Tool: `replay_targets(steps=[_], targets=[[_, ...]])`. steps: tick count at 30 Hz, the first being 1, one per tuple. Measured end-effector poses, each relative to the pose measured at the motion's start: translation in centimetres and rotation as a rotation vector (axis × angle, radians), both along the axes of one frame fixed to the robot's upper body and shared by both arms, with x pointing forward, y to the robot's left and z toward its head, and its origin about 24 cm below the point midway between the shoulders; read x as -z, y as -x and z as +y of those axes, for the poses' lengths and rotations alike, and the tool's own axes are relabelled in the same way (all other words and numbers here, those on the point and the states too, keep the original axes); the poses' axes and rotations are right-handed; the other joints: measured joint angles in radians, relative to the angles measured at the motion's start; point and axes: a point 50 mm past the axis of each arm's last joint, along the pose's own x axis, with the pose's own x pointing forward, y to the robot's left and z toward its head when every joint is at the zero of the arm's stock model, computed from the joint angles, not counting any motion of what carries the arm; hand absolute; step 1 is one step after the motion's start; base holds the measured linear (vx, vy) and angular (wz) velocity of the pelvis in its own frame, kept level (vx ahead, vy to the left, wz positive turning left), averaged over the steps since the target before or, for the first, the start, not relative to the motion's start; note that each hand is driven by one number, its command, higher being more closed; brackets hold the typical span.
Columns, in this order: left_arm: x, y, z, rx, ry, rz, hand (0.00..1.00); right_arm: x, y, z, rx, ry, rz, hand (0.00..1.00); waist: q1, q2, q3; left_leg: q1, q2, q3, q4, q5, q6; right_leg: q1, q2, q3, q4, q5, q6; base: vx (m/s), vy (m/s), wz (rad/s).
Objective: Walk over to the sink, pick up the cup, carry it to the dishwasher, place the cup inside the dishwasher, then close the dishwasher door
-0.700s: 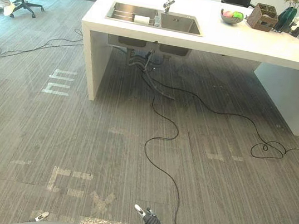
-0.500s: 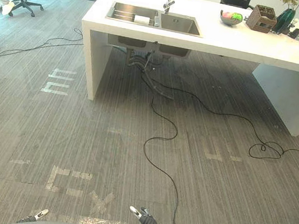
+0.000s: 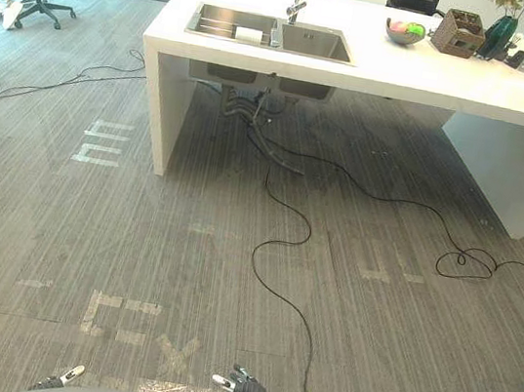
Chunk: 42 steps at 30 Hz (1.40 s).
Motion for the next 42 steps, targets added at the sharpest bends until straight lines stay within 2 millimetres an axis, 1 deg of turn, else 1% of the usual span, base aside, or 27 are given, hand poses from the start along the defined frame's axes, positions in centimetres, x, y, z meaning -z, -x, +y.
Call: replay_targets(steps=[10,16,21,23,24,25,26,27,28,29,30,31,32,33,34,35,36,37,38,39,40,41,42], targets=[[0.0,0.0,0.1,-0.003,-0.014,-0.005,0.00,0.0,0.0,0.1,-0.004,0.000,0.013,0.00,0.000,-0.004,0.000,0.002,0.000,0.000,0.000,0.000,0.000,0.002,-0.001,-0.001,0.000,0.000,0.000,0.00,0.000,0.00],[-0.3,-0.3,0.3,0.006,-0.063,-0.063,0.00,0.0,-0.1,0.1,0.036,-0.015,-0.013,0.00,0.001,-0.012,0.003,0.012,-0.001,-0.001,0.000,0.000,0.000,0.014,-0.002,-0.004,-0.002,-0.001,0.002,0.00,0.000,0.00],[-0.4,-0.2,0.3,-0.004,-0.098,-0.090,0.00,-0.1,-0.1,-0.1,0.052,-0.001,-0.046,0.00,0.001,-0.013,0.003,0.014,-0.004,-0.003,0.000,0.001,0.001,0.016,-0.005,-0.005,-0.002,-0.003,0.004,0.00,0.000,0.01],[-0.5,-0.2,0.3,-0.004,-0.116,-0.099,0.00,-0.1,0.0,-0.2,0.060,0.010,-0.044,0.00,0.000,-0.012,0.003,0.016,-0.008,-0.007,0.001,-0.003,0.002,0.020,-0.009,-0.011,0.006,-0.011,0.011,0.00,0.000,0.09],[-0.5,-0.2,0.2,-0.009,-0.126,-0.105,0.00,-0.1,-0.1,-0.3,0.074,0.013,-0.045,0.00,-0.001,-0.009,0.005,0.016,-0.009,-0.020,0.006,-0.011,0.004,0.000,-0.016,-0.020,0.063,-0.044,0.013,0.01,0.013,0.24],[-0.5,-0.1,0.3,-0.009,-0.143,-0.111,0.00,-0.2,-0.2,-0.4,0.092,0.018,-0.054,0.00,-0.007,-0.021,0.013,0.013,-0.014,-0.028,0.027,-0.028,0.017,-0.044,-0.038,-0.033,0.178,-0.105,0.029,0.02,0.019,0.28],[-0.6,-0.2,0.4,-0.009,-0.152,-0.118,0.00,-0.2,-0.3,-0.3,0.098,0.013,-0.062,0.00,-0.007,-0.019,0.016,0.013,-0.019,-0.029,0.046,-0.041,0.020,-0.062,-0.054,-0.038,0.246,-0.130,0.041,0.02,0.026,0.28],[-0.7,-0.4,0.5,-0.014,-0.164,-0.132,0.00,-0.3,-0.4,-0.3,0.107,0.015,-0.074,0.00,-0.003,-0.022,0.027,0.009,-0.022,-0.029,0.071,-0.062,0.030,-0.104,-0.078,-0.044,0.377,-0.164,0.073,-0.02,0.050,0.11],[-0.8,-0.5,0.5,-0.023,-0.174,-0.151,0.00,-0.6,-1.0,-0.7,0.110,0.030,-0.117,0.00,0.000,-0.019,0.045,0.009,-0.027,-0.026,0.105,-0.087,0.040,-0.210,-0.118,-0.041,0.625,-0.180,0.071,-0.02,0.054,0.04],[-0.9,-0.5,0.7,-0.031,-0.178,-0.157,0.00,-0.7,-1.3,-0.8,0.110,0.034,-0.136,0.00,-0.001,-0.022,0.050,0.021,-0.031,-0.026,0.114,-0.096,0.045,-0.248,-0.136,-0.040,0.718,-0.185,0.051,0.01,0.047,0.02],[-0.9,-0.3,0.9,-0.051,-0.185,-0.155,0.00,-0.8,-1.5,-0.8,0.115,0.034,-0.146,0.00,-0.004,-0.037,0.056,0.036,-0.032,-0.028,0.124,-0.108,0.049,-0.281,-0.149,-0.038,0.798,-0.207,0.039,0.11,0.008,0.16],[-0.9,0.0,1.2,-0.104,-0.188,-0.150,0.00,-0.7,-1.2,-0.8,0.132,0.028,-0.140,0.00,-0.010,-0.033,0.052,0.052,-0.024,-0.042,0.143,-0.129,0.044,-0.284,-0.144,-0.044,0.777,-0.242,0.038,0.16,-0.018,0.23],[-0.9,0.1,1.3,-0.123,-0.188,-0.150,0.00,-0.7,-1.1,-0.9,0.142,0.025,-0.137,0.00,-0.013,-0.035,0.053,0.051,-0.022,-0.051,0.150,-0.137,0.044,-0.280,-0.141,-0.048,0.729,-0.248,0.035,0.15,-0.030,0.29],[-0.9,0.1,1.2,-0.151,-0.189,-0.152,0.00,-0.7,-0.9,-0.9,0.159,0.020,-0.136,0.00,-0.015,-0.034,0.054,0.045,-0.015,-0.061,0.156,-0.143,0.043,-0.281,-0.130,-0.047,0.641,-0.248,0.028,0.21,-0.063,0.26],[-0.9,0.0,1.1,-0.191,-0.191,-0.154,0.00,-0.7,-1.0,-1.1,0.180,0.019,-0.144,0.00,-0.019,-0.026,0.060,0.041,0.000,-0.082,0.166,-0.153,0.039,-0.289,-0.116,-0.051,0.536,-0.241,0.022,0.26,-0.099,0.31],[-0.8,-0.4,0.8,-0.211,-0.183,-0.162,0.00,-0.8,-1.0,-1.6,0.209,0.025,-0.154,0.00,-0.020,-0.008,0.074,0.038,0.027,-0.096,0.185,-0.174,0.031,-0.308,-0.101,-0.050,0.474,-0.214,0.027,0.29,-0.115,0.25],[-0.8,-0.6,0.6,-0.216,-0.177,-0.167,0.00,-0.9,-1.0,-1.9,0.222,0.028,-0.158,0.00,-0.018,0.003,0.080,0.037,0.042,-0.103,0.195,-0.189,0.025,-0.322,-0.095,-0.045,0.449,-0.191,0.033,0.29,-0.136,0.21],[-0.8,-1.2,0.1,-0.227,-0.165,-0.180,0.00,-1.1,-1.3,-2.6,0.245,0.032,-0.177,0.00,-0.016,0.025,0.095,0.038,0.076,-0.109,0.224,-0.226,0.009,-0.358,-0.089,-0.038,0.404,-0.142,0.040,0.32,-0.156,0.10],[-0.9,-1.8,-0.2,-0.221,-0.157,-0.194,0.00,-1.5,-1.6,-2.7,0.242,0.035,-0.208,0.00,-0.011,0.041,0.109,0.050,0.107,-0.113,0.261,-0.272,-0.010,-0.388,-0.078,-0.007,0.348,-0.089,0.055,0.34,-0.174,0.10],[-0.9,-2.1,-0.3,-0.233,-0.155,-0.201,0.00,-1.5,-1.6,-2.8,0.240,0.035,-0.216,0.00,-0.011,0.042,0.112,0.052,0.117,-0.116,0.282,-0.298,-0.022,-0.389,-0.073,0.010,0.323,-0.069,0.060,0.38,-0.230,0.18],[-1.0,-2.5,-0.1,-0.258,-0.154,-0.212,0.00,-1.6,-1.4,-2.6,0.242,0.027,-0.225,0.00,-0.011,0.034,0.117,0.075,0.131,-0.130,0.335,-0.358,-0.046,-0.386,-0.078,0.045,0.300,-0.052,0.060,0.45,-0.309,0.37],[-1.2,-2.8,0.0,-0.283,-0.155,-0.229,0.00,-1.4,-0.8,-2.5,0.251,0.013,-0.213,0.00,-0.012,0.017,0.116,0.107,0.144,-0.140,0.387,-0.422,-0.074,-0.362,-0.081,0.079,0.314,-0.070,0.046,0.61,-0.446,0.47],[-1.3,-2.9,0.1,-0.287,-0.157,-0.237,0.00,-1.3,-0.4,-2.3,0.266,0.000,-0.204,0.00,-0.010,0.005,0.114,0.127,0.145,-0.150,0.401,-0.453,-0.088,-0.348,-0.083,0.094,0.326,-0.067,0.045,0.57,-0.411,0.59]])
